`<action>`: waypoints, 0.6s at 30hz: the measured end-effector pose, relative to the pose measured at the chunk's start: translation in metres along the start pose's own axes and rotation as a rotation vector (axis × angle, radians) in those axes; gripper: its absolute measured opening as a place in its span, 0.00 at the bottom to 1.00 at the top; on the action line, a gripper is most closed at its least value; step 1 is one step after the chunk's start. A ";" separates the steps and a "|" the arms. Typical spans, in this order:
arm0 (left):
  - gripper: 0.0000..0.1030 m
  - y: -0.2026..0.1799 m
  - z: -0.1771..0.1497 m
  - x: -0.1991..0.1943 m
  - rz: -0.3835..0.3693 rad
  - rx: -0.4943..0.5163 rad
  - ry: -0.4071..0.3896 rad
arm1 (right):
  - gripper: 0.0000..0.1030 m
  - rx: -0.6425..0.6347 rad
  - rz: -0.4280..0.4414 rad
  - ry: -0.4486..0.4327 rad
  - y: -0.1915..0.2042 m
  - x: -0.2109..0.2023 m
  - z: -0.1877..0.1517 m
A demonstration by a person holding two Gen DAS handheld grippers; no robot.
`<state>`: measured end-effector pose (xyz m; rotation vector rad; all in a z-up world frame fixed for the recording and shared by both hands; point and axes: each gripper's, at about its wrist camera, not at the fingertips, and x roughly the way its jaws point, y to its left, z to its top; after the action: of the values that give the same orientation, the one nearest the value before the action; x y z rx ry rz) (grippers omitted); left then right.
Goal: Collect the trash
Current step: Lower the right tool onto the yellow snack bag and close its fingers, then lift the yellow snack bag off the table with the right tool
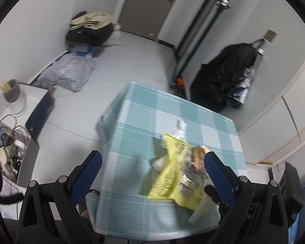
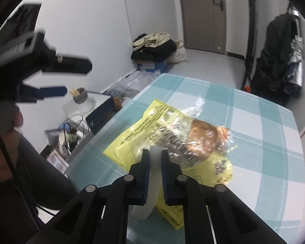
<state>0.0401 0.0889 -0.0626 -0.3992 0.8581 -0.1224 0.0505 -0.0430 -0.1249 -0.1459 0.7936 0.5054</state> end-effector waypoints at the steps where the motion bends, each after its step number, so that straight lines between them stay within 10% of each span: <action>1: 0.94 -0.005 -0.002 0.002 -0.018 0.020 0.012 | 0.10 0.014 0.000 -0.010 -0.004 -0.004 0.001; 18: 0.68 -0.061 -0.039 0.051 -0.032 0.272 0.258 | 0.10 0.203 -0.108 -0.091 -0.078 -0.065 -0.015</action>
<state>0.0471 0.0079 -0.0977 -0.1422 1.0735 -0.3217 0.0409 -0.1404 -0.0939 0.0221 0.7389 0.3247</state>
